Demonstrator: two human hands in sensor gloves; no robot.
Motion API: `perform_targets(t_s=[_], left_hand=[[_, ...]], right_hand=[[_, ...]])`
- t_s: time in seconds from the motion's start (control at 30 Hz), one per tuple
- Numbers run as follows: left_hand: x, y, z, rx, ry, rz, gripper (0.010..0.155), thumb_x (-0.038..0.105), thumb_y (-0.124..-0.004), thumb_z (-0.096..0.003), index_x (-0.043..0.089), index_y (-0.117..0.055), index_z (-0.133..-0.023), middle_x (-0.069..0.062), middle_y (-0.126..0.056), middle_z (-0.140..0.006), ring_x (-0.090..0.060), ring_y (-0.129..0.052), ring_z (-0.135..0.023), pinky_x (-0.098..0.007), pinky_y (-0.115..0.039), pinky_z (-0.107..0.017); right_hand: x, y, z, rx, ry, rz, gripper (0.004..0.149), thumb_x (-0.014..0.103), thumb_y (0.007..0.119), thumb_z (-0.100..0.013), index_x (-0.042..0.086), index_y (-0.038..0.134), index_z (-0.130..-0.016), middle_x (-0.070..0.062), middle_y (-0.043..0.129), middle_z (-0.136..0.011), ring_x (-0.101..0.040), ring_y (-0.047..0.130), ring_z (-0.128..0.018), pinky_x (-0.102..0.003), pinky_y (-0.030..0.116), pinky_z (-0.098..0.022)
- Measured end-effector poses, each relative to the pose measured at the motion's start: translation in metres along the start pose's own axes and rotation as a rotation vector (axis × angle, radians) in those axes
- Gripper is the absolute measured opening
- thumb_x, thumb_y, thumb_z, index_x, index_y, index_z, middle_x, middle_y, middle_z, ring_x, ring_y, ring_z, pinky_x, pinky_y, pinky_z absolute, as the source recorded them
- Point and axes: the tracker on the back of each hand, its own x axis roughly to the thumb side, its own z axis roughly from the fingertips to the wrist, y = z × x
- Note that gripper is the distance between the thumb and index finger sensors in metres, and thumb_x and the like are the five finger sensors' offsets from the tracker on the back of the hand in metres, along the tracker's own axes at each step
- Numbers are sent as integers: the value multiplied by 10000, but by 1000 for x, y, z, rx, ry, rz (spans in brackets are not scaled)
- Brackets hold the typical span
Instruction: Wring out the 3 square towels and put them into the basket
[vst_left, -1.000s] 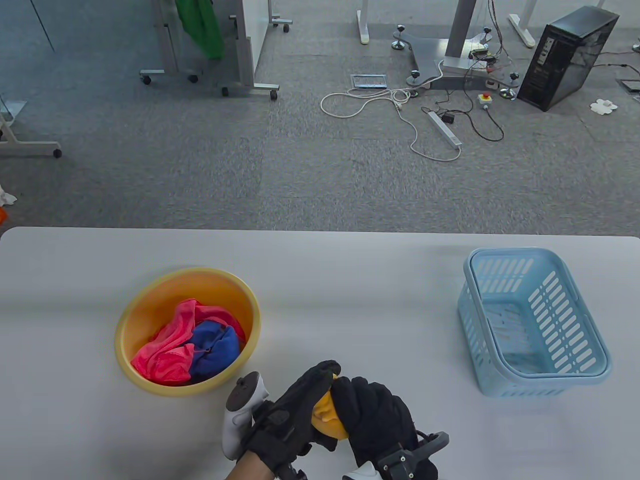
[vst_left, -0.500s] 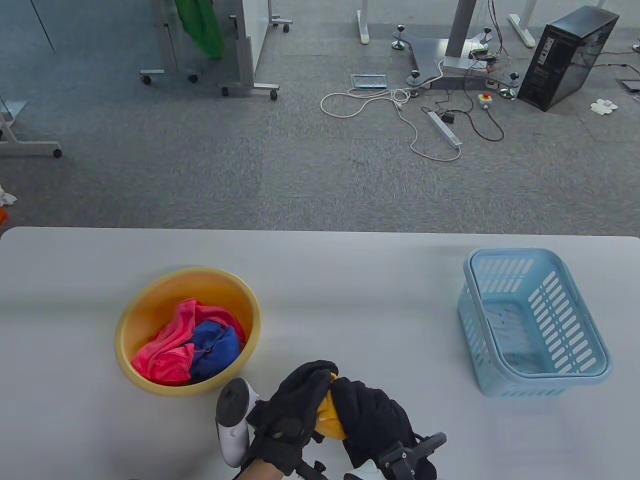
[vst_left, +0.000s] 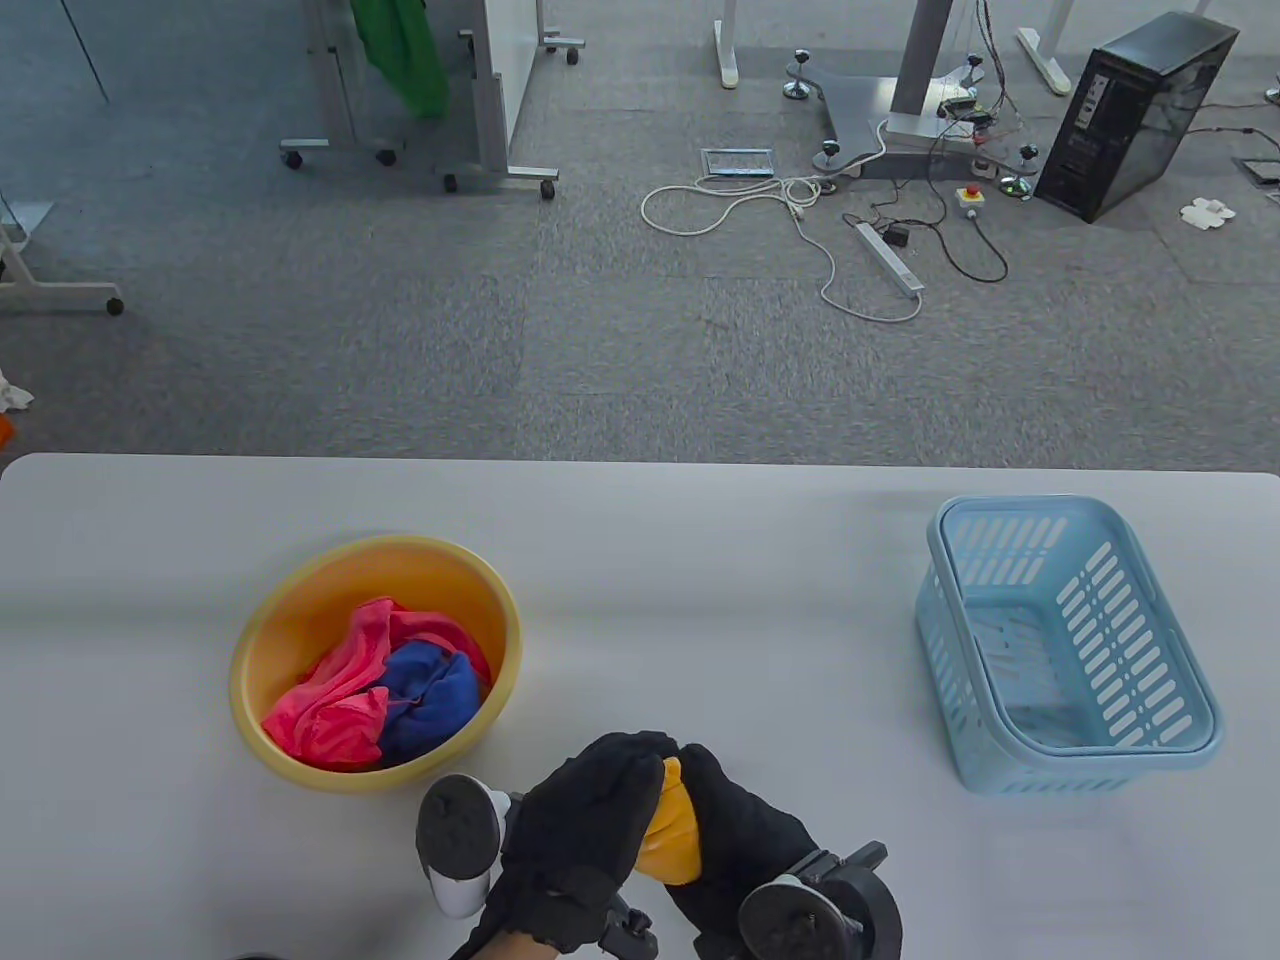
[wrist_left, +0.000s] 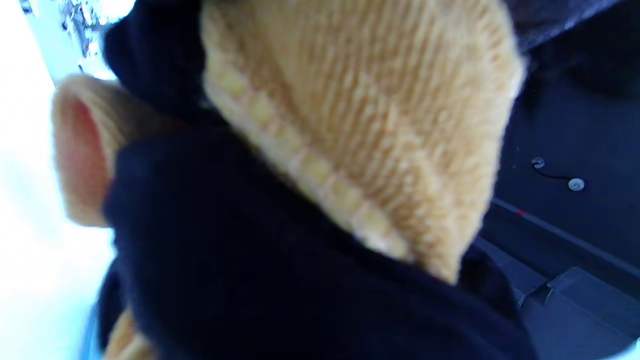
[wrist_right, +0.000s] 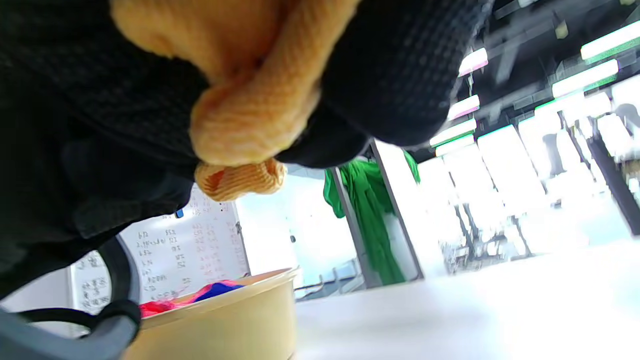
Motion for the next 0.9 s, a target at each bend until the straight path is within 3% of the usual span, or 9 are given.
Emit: perform_targets(t_s=[0.23, 0.33, 0.9], left_hand=[[11, -3, 1, 5, -75, -131, 457, 487, -760, -554, 159, -872, -852, -186, -875, -727, -339, -970, -229, -277, -825, 4], [19, -6, 2, 44, -186, -184, 451, 488, -772, -540, 158, -888, -824, -178, -888, -704, -343, -962, -205, -281, -819, 14], [34, -9, 2, -15, -324, -317, 443, 482, -820, -515, 130, -931, -760, -181, -931, -630, -349, -952, -136, -290, -797, 58]], right_hand=[[-23, 7, -5, 133, 44, -296, 867, 350, 1069, -361, 27, 596, -1012, -128, 933, -666, -265, 1014, -338, -270, 914, -228], [-30, 12, -6, 164, 43, -444, 839, 333, 1080, -339, 36, 641, -989, -123, 944, -642, -264, 1010, -319, -272, 909, -203], [-49, 36, -6, 482, 117, -837, 740, 311, 1073, -371, 60, 697, -956, -94, 956, -609, -248, 1005, -300, -266, 903, -194]])
